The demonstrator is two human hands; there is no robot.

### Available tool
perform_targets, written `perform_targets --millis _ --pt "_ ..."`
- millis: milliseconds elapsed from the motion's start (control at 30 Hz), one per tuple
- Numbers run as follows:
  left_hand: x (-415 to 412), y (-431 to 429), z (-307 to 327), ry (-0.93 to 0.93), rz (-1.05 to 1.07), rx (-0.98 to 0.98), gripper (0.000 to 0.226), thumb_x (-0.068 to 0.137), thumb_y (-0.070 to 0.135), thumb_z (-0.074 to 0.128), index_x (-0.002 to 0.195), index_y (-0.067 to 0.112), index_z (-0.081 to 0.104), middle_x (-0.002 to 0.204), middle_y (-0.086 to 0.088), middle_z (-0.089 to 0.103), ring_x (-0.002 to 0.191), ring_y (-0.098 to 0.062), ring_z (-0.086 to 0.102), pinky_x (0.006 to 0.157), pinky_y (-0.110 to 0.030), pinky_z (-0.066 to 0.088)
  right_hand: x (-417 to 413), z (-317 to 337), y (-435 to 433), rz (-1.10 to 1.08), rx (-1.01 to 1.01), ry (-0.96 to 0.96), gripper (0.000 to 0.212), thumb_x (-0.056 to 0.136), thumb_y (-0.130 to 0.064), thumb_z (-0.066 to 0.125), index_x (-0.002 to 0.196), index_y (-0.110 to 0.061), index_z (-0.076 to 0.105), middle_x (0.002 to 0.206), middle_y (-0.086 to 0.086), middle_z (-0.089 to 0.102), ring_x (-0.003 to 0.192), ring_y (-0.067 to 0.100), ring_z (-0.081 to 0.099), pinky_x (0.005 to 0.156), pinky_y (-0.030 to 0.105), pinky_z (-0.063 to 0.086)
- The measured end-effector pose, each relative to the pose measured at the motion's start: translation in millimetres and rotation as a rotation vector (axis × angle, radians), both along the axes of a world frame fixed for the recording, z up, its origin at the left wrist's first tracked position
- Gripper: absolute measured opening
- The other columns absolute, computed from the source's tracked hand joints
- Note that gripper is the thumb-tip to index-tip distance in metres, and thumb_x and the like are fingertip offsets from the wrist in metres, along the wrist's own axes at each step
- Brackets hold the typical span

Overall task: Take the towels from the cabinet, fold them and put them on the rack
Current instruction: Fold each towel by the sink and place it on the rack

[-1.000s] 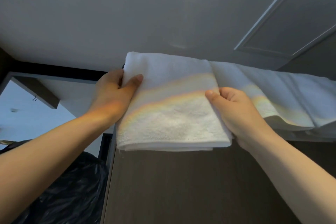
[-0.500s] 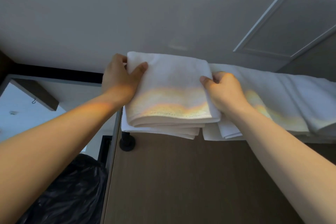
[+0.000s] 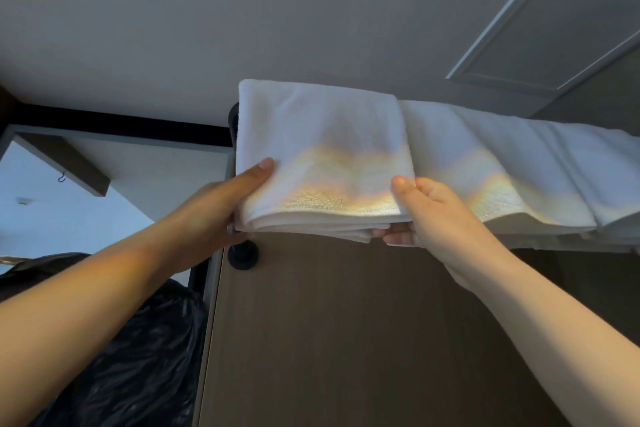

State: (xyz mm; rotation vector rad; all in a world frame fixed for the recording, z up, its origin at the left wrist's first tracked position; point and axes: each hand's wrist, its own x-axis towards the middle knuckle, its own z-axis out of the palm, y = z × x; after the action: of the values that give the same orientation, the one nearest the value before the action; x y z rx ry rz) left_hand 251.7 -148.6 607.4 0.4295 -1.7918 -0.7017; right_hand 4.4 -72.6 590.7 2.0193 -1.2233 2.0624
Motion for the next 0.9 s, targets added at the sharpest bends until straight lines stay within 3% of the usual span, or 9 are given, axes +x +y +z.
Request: perform_targets --millis 133,267,400,500,600,667,800,900 --pt "-3 1 -8 0.105 0.093 -0.078 0.059 0.07 0.064 0.065 0.1 0.012 0.071 0.094 -0.001 0.076 0.09 -0.019 0.072 0.079 -0.033 0.06 6 -7 -5 -0.08 -0.058 0.073 0.038 0.104 -0.034 0.039 0.109 -0.002 0.058 0.1 0.016 0.069 0.064 0.01 0.069 0.08 0.044 0.059" --pt "-4 7 -15 0.2 0.077 -0.083 0.052 0.072 0.053 0.07 0.092 0.005 0.072 0.092 -0.008 0.076 0.09 -0.028 0.072 0.092 -0.044 0.055 10 -9 -8 -0.146 -0.057 0.096 0.041 0.103 -0.036 0.042 0.109 0.001 0.057 0.107 0.013 0.064 0.071 0.008 0.068 0.084 0.044 0.057" --pt "-7 12 -20 0.298 0.054 -0.064 0.058 0.065 0.053 0.074 0.09 0.001 0.072 0.095 -0.014 0.075 0.092 -0.029 0.072 0.085 -0.042 0.059 11 -12 -8 -0.2 -0.096 0.07 0.05 0.101 -0.039 0.045 0.104 0.01 0.055 0.103 0.024 0.061 0.101 0.038 0.058 0.092 0.057 0.047" --pt "-10 14 -22 0.36 0.029 -0.033 0.054 0.067 0.051 0.076 0.089 0.002 0.072 0.089 -0.01 0.076 0.086 -0.023 0.074 0.069 -0.032 0.061 11 -13 -10 -0.011 0.007 -0.039 0.052 0.099 -0.043 0.05 0.118 0.005 0.058 0.122 0.023 0.06 0.111 0.037 0.057 0.102 0.055 0.044" --pt "-12 16 -24 0.397 -0.004 0.009 0.054 0.067 0.05 0.077 0.088 0.0 0.072 0.085 -0.009 0.076 0.081 -0.023 0.074 0.065 -0.03 0.06 11 -14 -12 0.354 0.156 -0.207 0.045 0.099 -0.04 0.054 0.131 -0.01 0.057 0.131 0.005 0.062 0.117 0.021 0.061 0.108 0.043 0.044" --pt "-12 17 -24 0.407 0.009 0.006 0.056 0.066 0.05 0.077 0.086 -0.001 0.071 0.078 -0.008 0.075 0.075 -0.023 0.074 0.062 -0.028 0.059 9 -16 -12 0.454 0.188 -0.22 0.042 0.098 -0.038 0.054 0.132 -0.014 0.058 0.131 0.0 0.062 0.117 0.019 0.062 0.107 0.042 0.045" --pt "-14 14 -31 0.345 0.181 -0.154 0.045 0.078 0.045 0.072 0.083 0.001 0.071 0.074 0.001 0.075 0.069 -0.016 0.073 0.056 -0.02 0.057 5 -19 -10 0.272 0.016 -0.171 0.036 0.095 -0.037 0.059 0.11 -0.007 0.071 0.116 0.012 0.071 0.113 0.027 0.065 0.102 0.041 0.05" --pt "-12 11 -39 0.326 0.225 -0.225 0.04 0.08 0.042 0.071 0.083 0.002 0.071 0.077 0.002 0.075 0.069 -0.015 0.074 0.056 -0.016 0.055 4 -25 -10 0.072 -0.121 -0.073 0.052 0.092 -0.041 0.063 0.1 0.01 0.067 0.109 0.032 0.063 0.106 0.046 0.058 0.097 0.058 0.047"
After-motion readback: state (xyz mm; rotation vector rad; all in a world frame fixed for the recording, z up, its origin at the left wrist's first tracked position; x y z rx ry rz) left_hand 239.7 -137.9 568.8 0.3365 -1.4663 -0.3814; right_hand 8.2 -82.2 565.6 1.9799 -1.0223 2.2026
